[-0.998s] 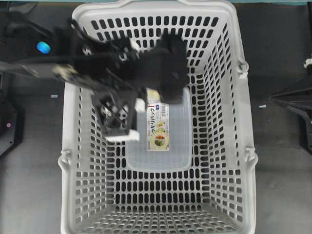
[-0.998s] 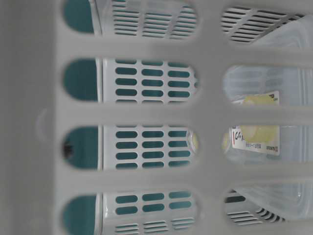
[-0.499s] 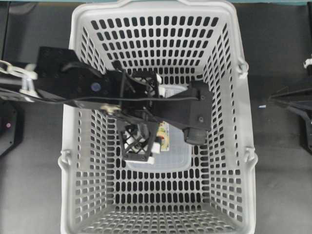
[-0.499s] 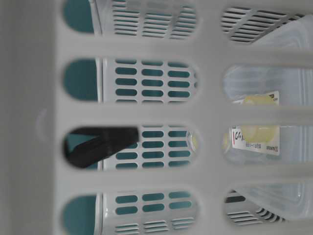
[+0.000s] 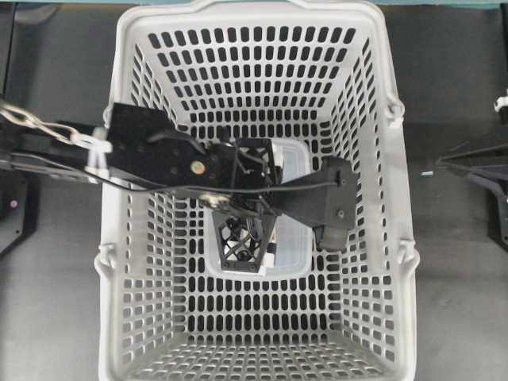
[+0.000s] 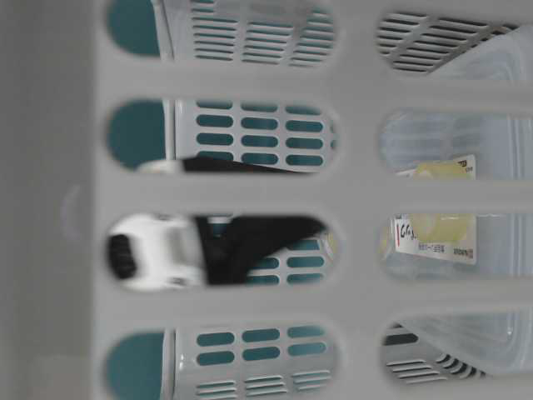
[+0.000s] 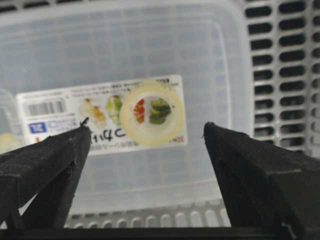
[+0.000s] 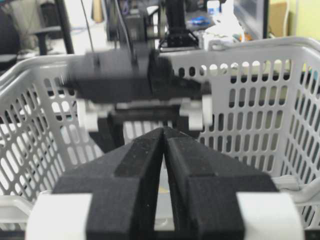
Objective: Pick up the cellophane tape from the shopping basket with the left arm.
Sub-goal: 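Lower the left gripper into the basket around the cellophane tape roll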
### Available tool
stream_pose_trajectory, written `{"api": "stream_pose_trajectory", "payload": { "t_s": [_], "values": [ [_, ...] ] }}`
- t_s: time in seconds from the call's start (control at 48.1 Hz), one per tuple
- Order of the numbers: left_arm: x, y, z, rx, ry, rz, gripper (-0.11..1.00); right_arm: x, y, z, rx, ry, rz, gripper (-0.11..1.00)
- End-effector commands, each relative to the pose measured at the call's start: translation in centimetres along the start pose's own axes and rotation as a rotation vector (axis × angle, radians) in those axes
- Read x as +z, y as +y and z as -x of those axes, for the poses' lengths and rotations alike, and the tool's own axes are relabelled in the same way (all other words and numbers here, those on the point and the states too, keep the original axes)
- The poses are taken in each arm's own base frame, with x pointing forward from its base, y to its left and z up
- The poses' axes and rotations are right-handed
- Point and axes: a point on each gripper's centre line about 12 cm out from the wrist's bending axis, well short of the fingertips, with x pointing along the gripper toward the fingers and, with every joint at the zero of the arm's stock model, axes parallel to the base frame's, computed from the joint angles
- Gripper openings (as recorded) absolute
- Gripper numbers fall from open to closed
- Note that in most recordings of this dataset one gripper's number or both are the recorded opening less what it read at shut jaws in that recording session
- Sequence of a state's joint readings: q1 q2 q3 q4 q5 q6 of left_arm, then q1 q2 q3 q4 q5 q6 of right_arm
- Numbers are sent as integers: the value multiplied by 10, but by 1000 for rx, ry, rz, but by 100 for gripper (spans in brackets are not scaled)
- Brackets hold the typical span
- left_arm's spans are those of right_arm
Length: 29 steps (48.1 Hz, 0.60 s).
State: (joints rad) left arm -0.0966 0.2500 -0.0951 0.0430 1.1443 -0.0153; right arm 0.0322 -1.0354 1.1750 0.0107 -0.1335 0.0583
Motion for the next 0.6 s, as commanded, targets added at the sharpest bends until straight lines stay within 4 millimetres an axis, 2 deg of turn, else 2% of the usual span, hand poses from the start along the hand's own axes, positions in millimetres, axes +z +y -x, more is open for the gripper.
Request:
{"api": "stream_pose_trajectory", "payload": {
  "t_s": [0.0, 0.229, 0.582],
  "values": [
    [2, -1, -2, 0, -23, -1, 91, 5, 1, -2, 2, -11, -2, 1],
    [-3, -2, -23, -1, -5, 0, 91, 6, 1, -1, 2, -15, -2, 1],
    [-7, -5, -42, -3, -2, -5, 91, 4, 1, -1, 2, -11, -2, 1]
  ]
}}
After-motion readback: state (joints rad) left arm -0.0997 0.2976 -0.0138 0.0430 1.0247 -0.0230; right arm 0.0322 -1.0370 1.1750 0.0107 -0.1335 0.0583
